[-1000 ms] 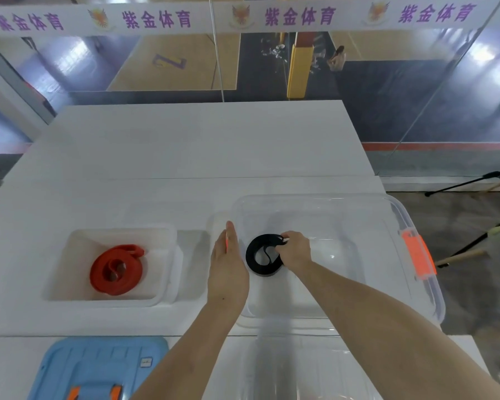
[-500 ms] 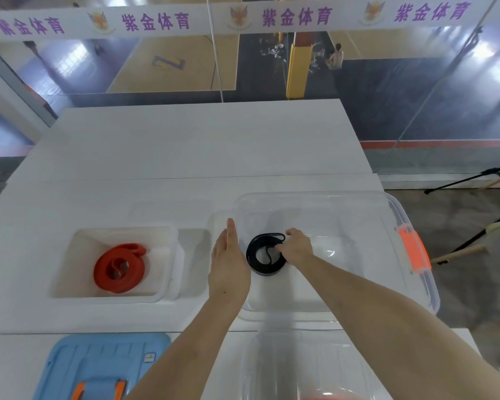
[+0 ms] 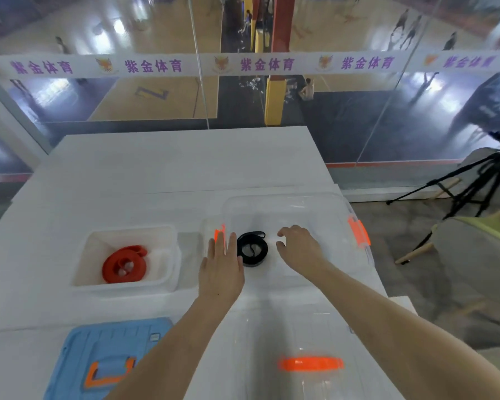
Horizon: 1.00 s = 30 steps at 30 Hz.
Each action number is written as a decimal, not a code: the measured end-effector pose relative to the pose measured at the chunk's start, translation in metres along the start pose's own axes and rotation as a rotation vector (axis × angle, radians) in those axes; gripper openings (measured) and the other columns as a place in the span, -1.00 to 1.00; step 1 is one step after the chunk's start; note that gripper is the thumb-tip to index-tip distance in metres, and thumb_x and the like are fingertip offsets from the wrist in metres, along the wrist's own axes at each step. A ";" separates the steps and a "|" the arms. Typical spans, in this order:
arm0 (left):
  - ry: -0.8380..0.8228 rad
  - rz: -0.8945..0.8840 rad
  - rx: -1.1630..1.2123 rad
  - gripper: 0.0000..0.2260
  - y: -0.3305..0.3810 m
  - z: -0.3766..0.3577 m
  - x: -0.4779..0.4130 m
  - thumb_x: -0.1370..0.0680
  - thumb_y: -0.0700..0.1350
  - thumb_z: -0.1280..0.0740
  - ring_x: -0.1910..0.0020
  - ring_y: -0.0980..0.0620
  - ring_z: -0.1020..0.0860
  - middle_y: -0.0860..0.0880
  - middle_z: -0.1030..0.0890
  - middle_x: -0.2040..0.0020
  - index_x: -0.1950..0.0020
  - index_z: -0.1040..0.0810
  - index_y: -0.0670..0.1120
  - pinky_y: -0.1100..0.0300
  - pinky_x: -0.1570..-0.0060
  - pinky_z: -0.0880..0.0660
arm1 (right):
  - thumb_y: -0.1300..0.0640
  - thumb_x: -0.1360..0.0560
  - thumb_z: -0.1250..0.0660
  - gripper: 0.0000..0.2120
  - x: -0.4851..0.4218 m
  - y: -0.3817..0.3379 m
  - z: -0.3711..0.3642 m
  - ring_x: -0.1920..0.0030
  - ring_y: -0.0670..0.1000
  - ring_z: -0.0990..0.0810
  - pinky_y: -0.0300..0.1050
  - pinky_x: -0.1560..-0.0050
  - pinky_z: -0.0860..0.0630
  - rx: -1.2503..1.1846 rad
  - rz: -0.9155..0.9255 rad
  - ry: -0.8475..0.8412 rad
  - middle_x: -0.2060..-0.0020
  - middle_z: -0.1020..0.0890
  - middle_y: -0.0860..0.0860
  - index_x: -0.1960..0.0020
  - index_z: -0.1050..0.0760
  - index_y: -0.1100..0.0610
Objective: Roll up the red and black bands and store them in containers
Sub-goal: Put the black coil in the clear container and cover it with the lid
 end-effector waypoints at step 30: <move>-0.443 0.470 0.224 -0.49 -0.042 -0.215 0.218 -0.66 -0.06 -0.22 -0.47 -0.21 -0.40 -0.20 -0.43 -0.50 -0.61 -0.23 -0.09 -0.02 -0.48 -0.28 | -0.19 -0.60 -0.33 -0.45 0.279 0.259 -0.136 -0.50 0.25 -0.35 0.12 -0.38 -0.48 -0.083 -0.434 -0.268 -0.46 -0.30 0.19 -0.51 -0.33 -0.01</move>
Point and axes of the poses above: each hand's wrist, its own x-axis away from the middle knuckle, its own z-axis out of the back of the hand, y = z × x, the point moved 9 cm from there along -x, towards the middle knuckle
